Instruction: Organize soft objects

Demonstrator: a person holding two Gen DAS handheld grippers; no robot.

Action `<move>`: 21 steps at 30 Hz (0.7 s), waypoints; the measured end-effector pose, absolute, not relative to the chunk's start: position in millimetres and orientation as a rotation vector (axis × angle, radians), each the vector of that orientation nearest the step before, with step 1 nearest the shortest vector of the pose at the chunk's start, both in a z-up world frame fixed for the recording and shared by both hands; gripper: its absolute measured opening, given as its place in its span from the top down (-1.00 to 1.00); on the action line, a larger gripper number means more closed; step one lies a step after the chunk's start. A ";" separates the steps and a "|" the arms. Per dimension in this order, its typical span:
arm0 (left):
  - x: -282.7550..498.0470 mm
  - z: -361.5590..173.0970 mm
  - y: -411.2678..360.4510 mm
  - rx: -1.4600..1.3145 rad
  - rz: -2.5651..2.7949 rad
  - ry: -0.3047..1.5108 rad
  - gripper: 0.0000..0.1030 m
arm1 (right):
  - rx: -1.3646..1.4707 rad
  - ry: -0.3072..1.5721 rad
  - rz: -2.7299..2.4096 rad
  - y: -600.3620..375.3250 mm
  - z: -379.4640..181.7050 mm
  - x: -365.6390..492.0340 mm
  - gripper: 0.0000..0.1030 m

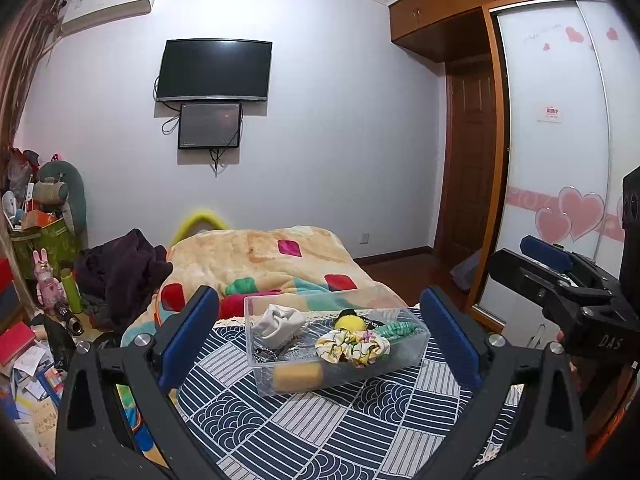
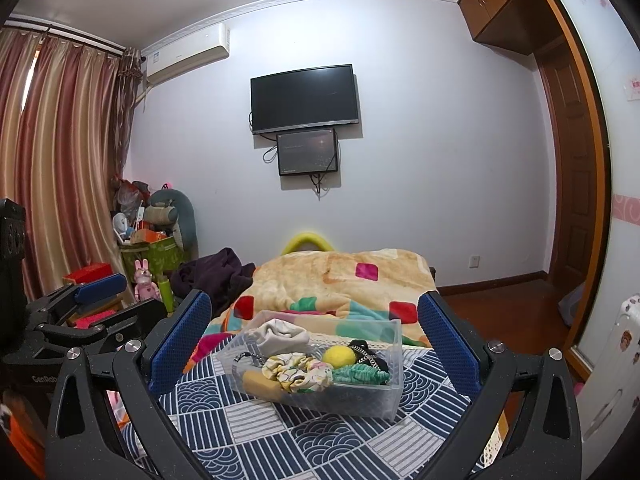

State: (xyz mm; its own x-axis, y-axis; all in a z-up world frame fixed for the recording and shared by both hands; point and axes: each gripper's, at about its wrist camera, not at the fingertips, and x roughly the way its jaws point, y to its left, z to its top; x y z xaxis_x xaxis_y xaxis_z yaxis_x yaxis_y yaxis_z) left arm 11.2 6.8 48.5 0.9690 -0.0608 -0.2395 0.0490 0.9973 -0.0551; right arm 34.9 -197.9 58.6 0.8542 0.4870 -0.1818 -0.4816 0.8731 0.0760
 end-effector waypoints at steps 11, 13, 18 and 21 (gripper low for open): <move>11.5 49.1 7.5 -0.057 -0.063 0.245 -0.98 | 0.028 0.197 0.511 -197.5 58.3 34.9 -1.00; 12.1 48.9 7.1 -0.059 -0.067 0.248 -0.98 | 0.028 0.197 0.512 -197.5 58.0 35.0 -1.00; 12.1 48.8 7.4 -0.061 -0.072 0.251 -0.98 | 0.028 0.197 0.512 -197.2 58.0 34.8 -1.00; 12.3 49.0 7.3 -0.067 -0.079 0.255 -0.98 | 0.028 0.197 0.512 -197.2 57.7 34.8 -1.00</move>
State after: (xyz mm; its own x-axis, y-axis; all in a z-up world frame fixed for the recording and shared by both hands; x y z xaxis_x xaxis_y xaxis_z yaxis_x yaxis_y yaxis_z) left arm 12.3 7.3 49.0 0.9645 -0.0868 -0.2493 0.0699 0.9947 -0.0758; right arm 34.8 -197.2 57.7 0.8535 0.4890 -0.1803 -0.4836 0.8720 0.0757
